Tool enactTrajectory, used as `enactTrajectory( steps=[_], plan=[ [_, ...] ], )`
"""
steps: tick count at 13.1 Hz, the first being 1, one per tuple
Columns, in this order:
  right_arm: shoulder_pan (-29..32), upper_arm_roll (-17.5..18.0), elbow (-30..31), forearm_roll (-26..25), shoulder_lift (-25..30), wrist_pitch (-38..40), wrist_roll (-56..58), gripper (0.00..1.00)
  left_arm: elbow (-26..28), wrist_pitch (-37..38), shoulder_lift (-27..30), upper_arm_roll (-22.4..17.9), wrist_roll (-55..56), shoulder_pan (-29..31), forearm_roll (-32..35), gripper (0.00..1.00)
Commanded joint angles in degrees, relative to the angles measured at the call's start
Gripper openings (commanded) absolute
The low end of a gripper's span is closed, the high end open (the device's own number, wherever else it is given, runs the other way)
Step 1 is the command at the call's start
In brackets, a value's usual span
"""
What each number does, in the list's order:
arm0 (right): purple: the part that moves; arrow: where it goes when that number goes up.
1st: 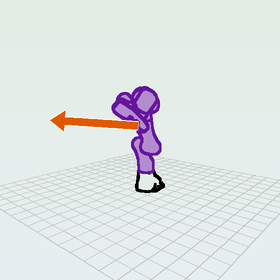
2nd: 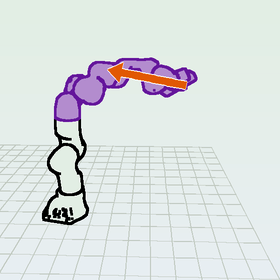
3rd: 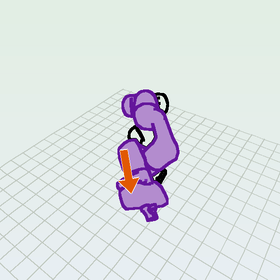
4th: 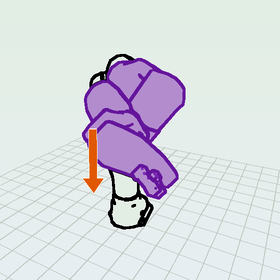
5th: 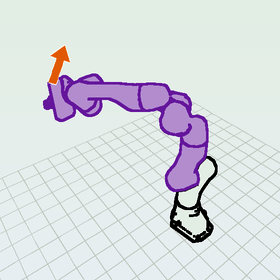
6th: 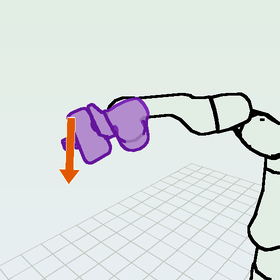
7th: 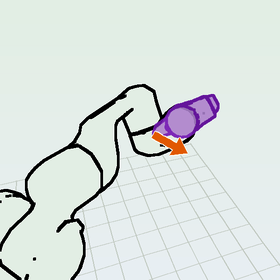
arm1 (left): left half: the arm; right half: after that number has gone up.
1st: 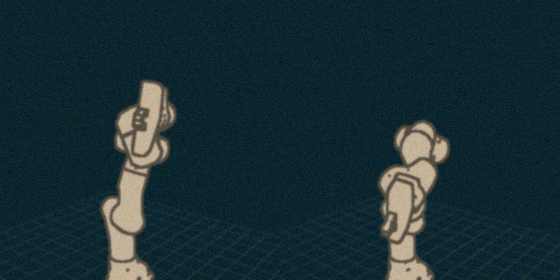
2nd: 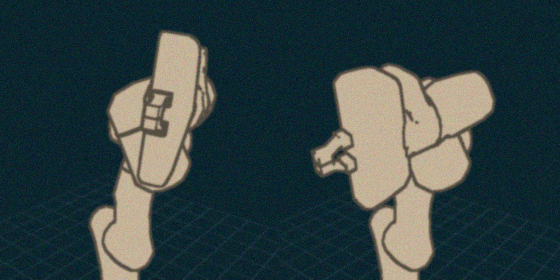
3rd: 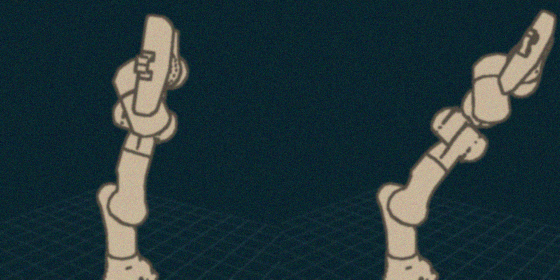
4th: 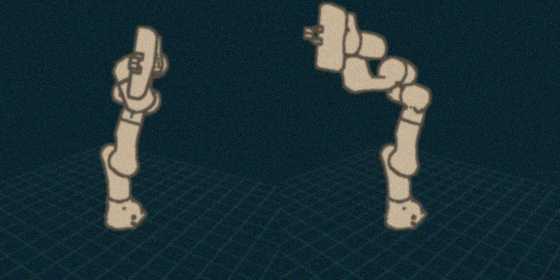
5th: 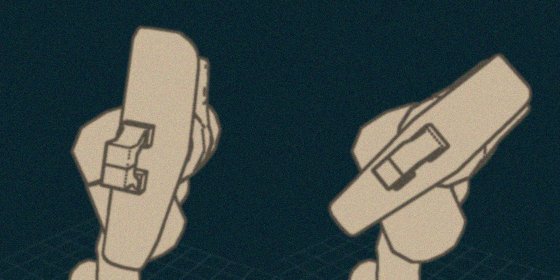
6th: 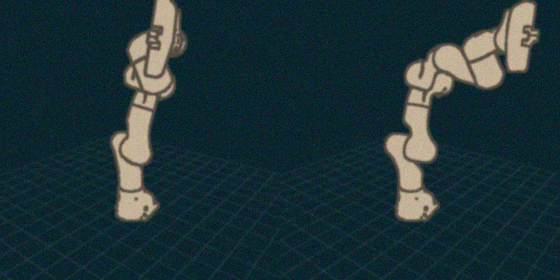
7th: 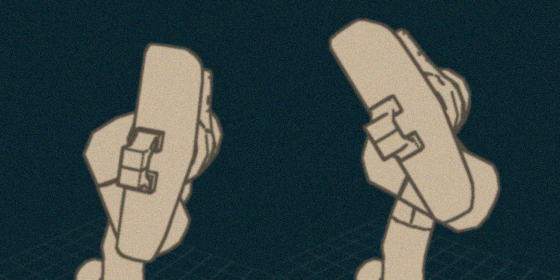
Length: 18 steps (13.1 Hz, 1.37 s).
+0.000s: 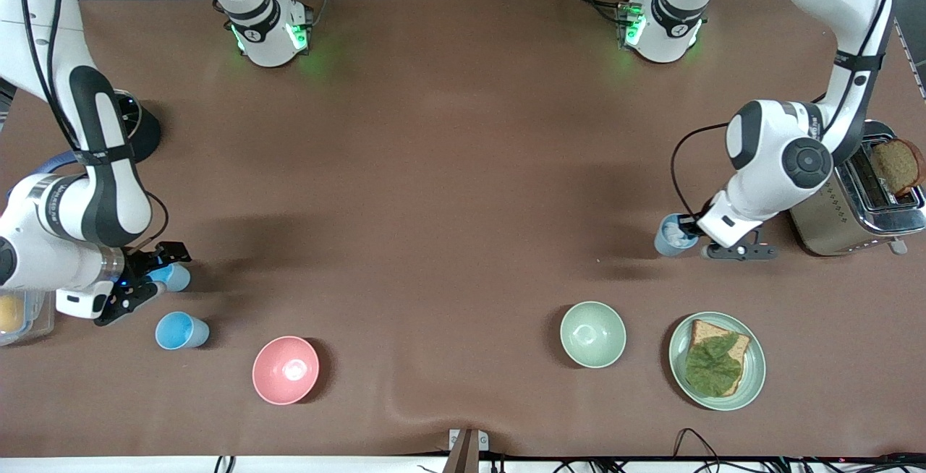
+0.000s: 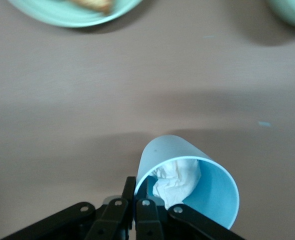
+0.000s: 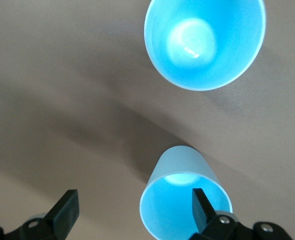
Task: Stack blue cups with both arms
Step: 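Carry the blue cup with the left gripper toward the table center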
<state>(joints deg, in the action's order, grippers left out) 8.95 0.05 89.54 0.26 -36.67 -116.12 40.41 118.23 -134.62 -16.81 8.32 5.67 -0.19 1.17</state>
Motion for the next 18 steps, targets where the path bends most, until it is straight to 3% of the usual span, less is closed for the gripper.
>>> enactTrajectory(
  steps=[1,3,4,5,6,7,10,13,14,15,18],
  plan=[
    [0.5,0.0,3.3,0.9,0.5,-3.1,0.4,1.00,-7.1,8.8,-1.3,10.5,8.7,-1.5,-0.5,0.00],
    [1.0,0.0,3.8,0.9,0.4,-3.8,0.5,1.00,-11.2,10.1,-4.2,12.3,19.0,-7.3,-0.3,0.00],
    [1.0,0.0,3.8,0.9,0.3,-4.1,0.8,0.81,-13.1,10.1,-6.1,12.2,23.4,-11.6,-0.2,0.00],
    [0.9,0.0,3.9,0.9,0.3,-4.0,0.9,0.32,-15.3,10.1,-8.8,12.2,29.2,-15.7,0.1,0.00],
    [0.9,0.0,3.8,0.8,0.3,-4.0,1.2,0.05,-18.1,10.1,-12.0,12.2,35.4,-19.3,0.3,0.00],
    [1.0,0.0,3.8,0.8,0.3,-4.0,1.2,0.00,-21.3,10.1,-15.4,12.2,41.0,-23.1,1.0,0.00],
    [0.8,-0.1,3.8,0.5,0.3,-4.0,1.3,0.00,-30.0,10.0,-24.0,11.5,52.0,-31.6,1.7,0.00],
    [0.5,-0.1,3.7,0.4,0.7,-3.8,1.3,0.00,-31.3,9.2,-26.4,11.4,52.8,-34.3,1.7,0.00],
    [0.1,-0.1,3.6,0.4,1.2,-3.4,1.2,0.00,-31.3,9.1,-26.5,11.4,52.9,-34.3,1.7,0.42],
    [0.0,0.0,3.5,0.4,2.0,-2.6,1.2,0.00,-31.2,9.1,-26.3,11.5,52.8,-34.2,1.7,0.99],
    [-4.4,0.2,1.6,0.5,6.9,5.8,-0.7,0.00,-31.3,9.2,-23.9,11.5,53.6,-33.0,1.4,1.00]
  ],
)
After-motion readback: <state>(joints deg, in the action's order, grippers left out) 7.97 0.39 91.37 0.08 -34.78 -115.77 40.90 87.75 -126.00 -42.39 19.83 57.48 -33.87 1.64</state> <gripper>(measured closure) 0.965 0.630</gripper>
